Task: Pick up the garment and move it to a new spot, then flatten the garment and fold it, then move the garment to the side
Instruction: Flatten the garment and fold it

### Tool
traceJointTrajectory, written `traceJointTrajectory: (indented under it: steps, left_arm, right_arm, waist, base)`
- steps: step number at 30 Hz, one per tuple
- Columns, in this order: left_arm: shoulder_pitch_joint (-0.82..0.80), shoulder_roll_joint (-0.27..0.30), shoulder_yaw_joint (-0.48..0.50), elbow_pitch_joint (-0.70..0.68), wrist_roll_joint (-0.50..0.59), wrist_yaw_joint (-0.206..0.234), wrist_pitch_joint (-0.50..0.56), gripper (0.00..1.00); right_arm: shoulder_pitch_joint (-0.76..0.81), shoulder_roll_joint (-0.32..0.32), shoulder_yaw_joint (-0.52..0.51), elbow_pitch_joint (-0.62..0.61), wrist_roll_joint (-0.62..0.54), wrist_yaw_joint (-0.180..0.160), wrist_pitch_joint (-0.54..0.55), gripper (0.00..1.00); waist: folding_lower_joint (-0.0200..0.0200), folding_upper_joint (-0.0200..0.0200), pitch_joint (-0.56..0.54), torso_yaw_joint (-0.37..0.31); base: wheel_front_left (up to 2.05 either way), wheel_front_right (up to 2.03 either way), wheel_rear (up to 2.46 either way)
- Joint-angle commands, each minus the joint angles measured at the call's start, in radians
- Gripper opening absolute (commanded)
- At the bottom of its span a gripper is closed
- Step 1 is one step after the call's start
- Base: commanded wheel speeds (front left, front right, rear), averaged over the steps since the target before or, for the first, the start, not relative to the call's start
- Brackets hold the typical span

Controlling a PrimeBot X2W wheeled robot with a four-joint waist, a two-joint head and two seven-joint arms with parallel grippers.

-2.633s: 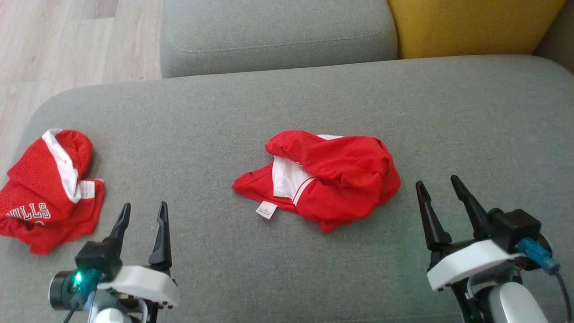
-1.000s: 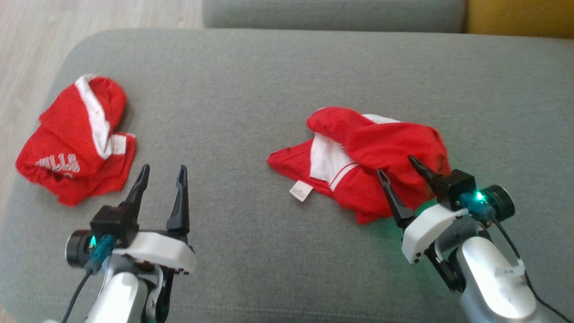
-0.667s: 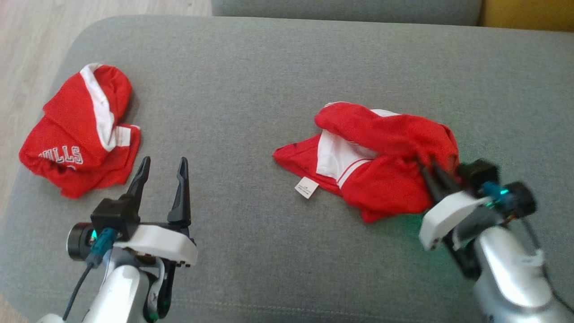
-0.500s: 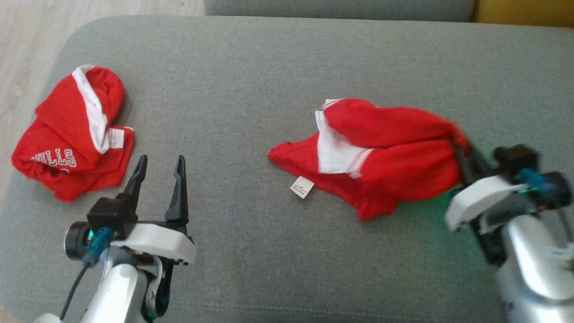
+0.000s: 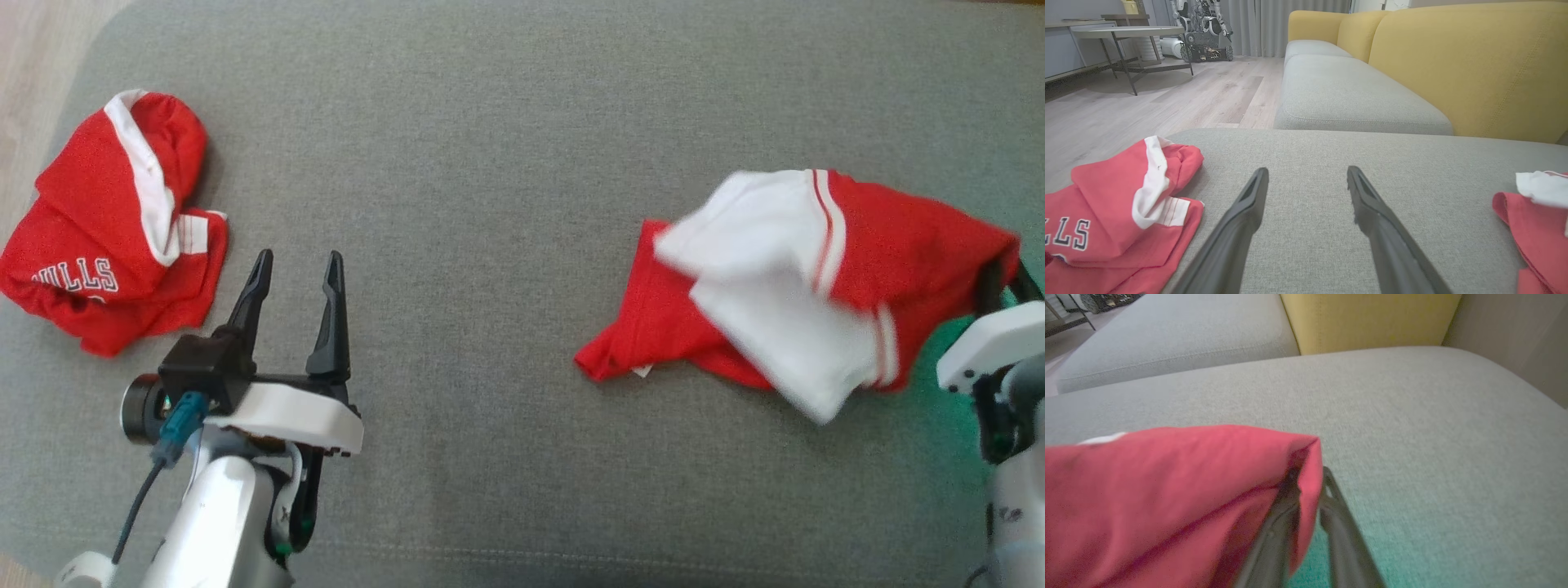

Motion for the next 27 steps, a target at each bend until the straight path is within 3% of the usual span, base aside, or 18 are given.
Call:
traceJointTrajectory:
  steps: [1, 9, 16, 27]
  left_arm:
    - [-0.036, 0.007, 0.045, -0.031, 0.012, -0.005, -0.012, 1.0]
    - [-0.028, 0.005, 0.068, -0.022, 0.026, -0.013, -0.012, 1.0]
    - [0.012, 0.015, 0.086, -0.021, 0.035, -0.014, -0.012, 1.0]
    - [0.083, 0.027, 0.082, -0.02, 0.039, -0.009, -0.012, 1.0]
  right_arm:
    - [-0.026, 0.001, 0.009, -0.009, -0.001, -0.001, -0.008, 1.0]
    - [-0.018, 0.051, 0.072, -0.007, 0.019, -0.001, -0.106, 1.0]
    - [0.056, 0.06, 0.215, -0.217, 0.03, -0.001, -0.165, 1.0]
    - [0.252, 0.079, 0.345, -0.537, 0.018, -0.001, -0.081, 1.0]
  waist:
    - [0.0, 0.0, 0.002, -0.002]
    - [0.0, 0.0, -0.019, -0.036]
    - [0.0, 0.0, -0.068, -0.074]
    - [0.0, 0.0, -0.138, -0.109]
  base:
    - [0.0, 0.0, 0.0]
    - [0.0, 0.0, 0.0]
    - [0.0, 0.0, 0.0]
    - [0.0, 0.0, 0.0]
